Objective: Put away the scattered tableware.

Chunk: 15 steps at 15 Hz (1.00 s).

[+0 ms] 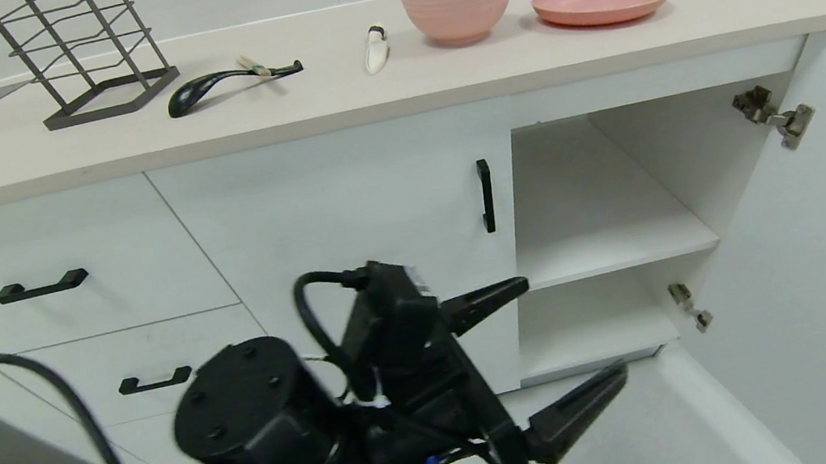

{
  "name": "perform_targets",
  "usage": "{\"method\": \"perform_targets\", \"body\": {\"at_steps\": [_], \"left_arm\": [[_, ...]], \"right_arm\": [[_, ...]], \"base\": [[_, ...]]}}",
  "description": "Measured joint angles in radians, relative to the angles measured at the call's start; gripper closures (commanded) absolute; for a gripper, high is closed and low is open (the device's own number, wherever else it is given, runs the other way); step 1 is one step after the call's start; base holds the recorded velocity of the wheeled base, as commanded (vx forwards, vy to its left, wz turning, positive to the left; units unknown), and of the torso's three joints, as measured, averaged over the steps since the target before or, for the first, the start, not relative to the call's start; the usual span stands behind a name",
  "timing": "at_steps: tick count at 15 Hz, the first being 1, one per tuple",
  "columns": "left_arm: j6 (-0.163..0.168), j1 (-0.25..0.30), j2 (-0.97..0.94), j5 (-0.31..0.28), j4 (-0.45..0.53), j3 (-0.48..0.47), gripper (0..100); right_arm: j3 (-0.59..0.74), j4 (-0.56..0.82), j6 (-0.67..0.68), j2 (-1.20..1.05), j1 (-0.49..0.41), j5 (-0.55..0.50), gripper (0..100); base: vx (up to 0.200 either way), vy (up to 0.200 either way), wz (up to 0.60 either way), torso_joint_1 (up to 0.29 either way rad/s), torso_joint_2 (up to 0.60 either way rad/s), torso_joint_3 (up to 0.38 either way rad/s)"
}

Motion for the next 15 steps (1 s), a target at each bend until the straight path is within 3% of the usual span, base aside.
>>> {"method": "perform_targets", "body": {"at_steps": [2, 4, 6, 8, 10, 11, 13, 15], "left_arm": [[0.000, 0.062, -0.134, 0.003, 0.000, 0.129, 0], [-0.001, 0.163, -0.285, 0.006, -0.001, 0.277, 0], [-0.001, 0.308, -0.458, 0.010, 0.014, 0.418, 0], [0.014, 0.451, -0.623, 0.012, 0.100, 0.465, 0], [0.031, 0.563, -0.830, 0.012, 0.275, 0.480, 0], [0.042, 0.607, -0.959, 0.012, 0.407, 0.484, 0], [0.066, 0.667, -1.224, 0.012, 0.709, 0.487, 0], [0.099, 0.727, -1.506, 0.016, 1.112, 0.488, 0]], "right_arm": [[0.000, 0.111, 0.014, 0.000, 0.000, -0.001, 0], [0.000, 0.112, 0.028, 0.000, 0.000, -0.026, 0], [0.000, 0.118, 0.074, 0.000, 0.000, -0.150, 0], [0.000, 0.121, 0.084, 0.000, -0.001, -0.203, 0], [0.000, 0.124, 0.081, 0.000, -0.001, -0.253, 0], [0.000, 0.125, 0.079, 0.000, -0.001, -0.268, 0], [0.000, 0.130, 0.067, 0.000, -0.001, -0.269, 0], [0.000, 0.132, 0.052, 0.000, -0.001, -0.262, 0]], "base": [[0.000, 0.000, 0.00, 0.000, 0.00, 0.000], [0.000, 0.000, 0.00, 0.000, 0.00, 0.000], [0.000, 0.000, 0.00, 0.000, 0.00, 0.000], [0.000, 0.000, 0.00, 0.000, 0.00, 0.000], [0.000, 0.000, 0.00, 0.000, 0.00, 0.000], [0.000, 0.000, 0.00, 0.000, 0.00, 0.000], [0.000, 0.000, 0.00, 0.000, 0.00, 0.000], [0.000, 0.000, 0.00, 0.000, 0.00, 0.000]]}}
